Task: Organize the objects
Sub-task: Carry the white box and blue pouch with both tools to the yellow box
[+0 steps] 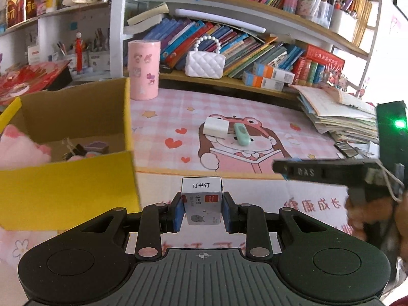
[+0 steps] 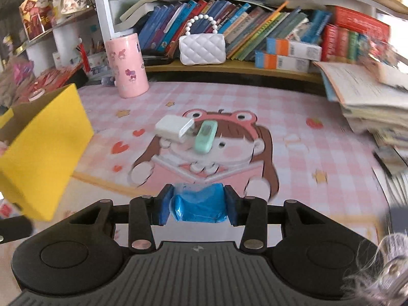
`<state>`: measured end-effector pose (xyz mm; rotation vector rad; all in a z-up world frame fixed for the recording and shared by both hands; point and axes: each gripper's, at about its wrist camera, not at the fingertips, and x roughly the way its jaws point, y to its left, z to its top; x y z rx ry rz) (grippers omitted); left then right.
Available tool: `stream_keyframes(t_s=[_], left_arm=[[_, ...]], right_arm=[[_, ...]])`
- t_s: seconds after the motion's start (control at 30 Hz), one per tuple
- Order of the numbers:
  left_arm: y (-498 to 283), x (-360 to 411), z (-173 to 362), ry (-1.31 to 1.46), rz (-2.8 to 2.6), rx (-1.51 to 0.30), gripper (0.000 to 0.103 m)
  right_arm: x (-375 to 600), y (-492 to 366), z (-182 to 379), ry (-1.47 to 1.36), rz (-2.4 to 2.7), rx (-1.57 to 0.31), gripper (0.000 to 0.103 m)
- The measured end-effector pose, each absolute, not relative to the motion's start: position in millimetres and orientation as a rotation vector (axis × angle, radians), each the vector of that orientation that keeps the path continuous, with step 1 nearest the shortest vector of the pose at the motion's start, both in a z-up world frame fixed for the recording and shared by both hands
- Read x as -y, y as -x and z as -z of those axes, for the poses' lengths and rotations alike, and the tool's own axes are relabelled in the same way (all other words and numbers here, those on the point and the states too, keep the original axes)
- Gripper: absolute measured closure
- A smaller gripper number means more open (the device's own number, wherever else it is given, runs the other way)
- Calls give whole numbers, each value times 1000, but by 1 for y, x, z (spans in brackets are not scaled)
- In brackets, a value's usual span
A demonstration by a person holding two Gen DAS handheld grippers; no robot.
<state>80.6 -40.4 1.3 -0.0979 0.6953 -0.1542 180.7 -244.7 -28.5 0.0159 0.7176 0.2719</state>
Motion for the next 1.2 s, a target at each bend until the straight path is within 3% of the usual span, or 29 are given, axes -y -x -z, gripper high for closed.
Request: stream_keyframes(t_s=[0.4,1.2], left_arm=[[-21,-35,-8,149,79,-663,75],[44,-125,-24,188,13,-570,75]], right_arm=[[159,-68,8,33,-334,-768,64],[56,1,-12,116,-463,-680,64]])
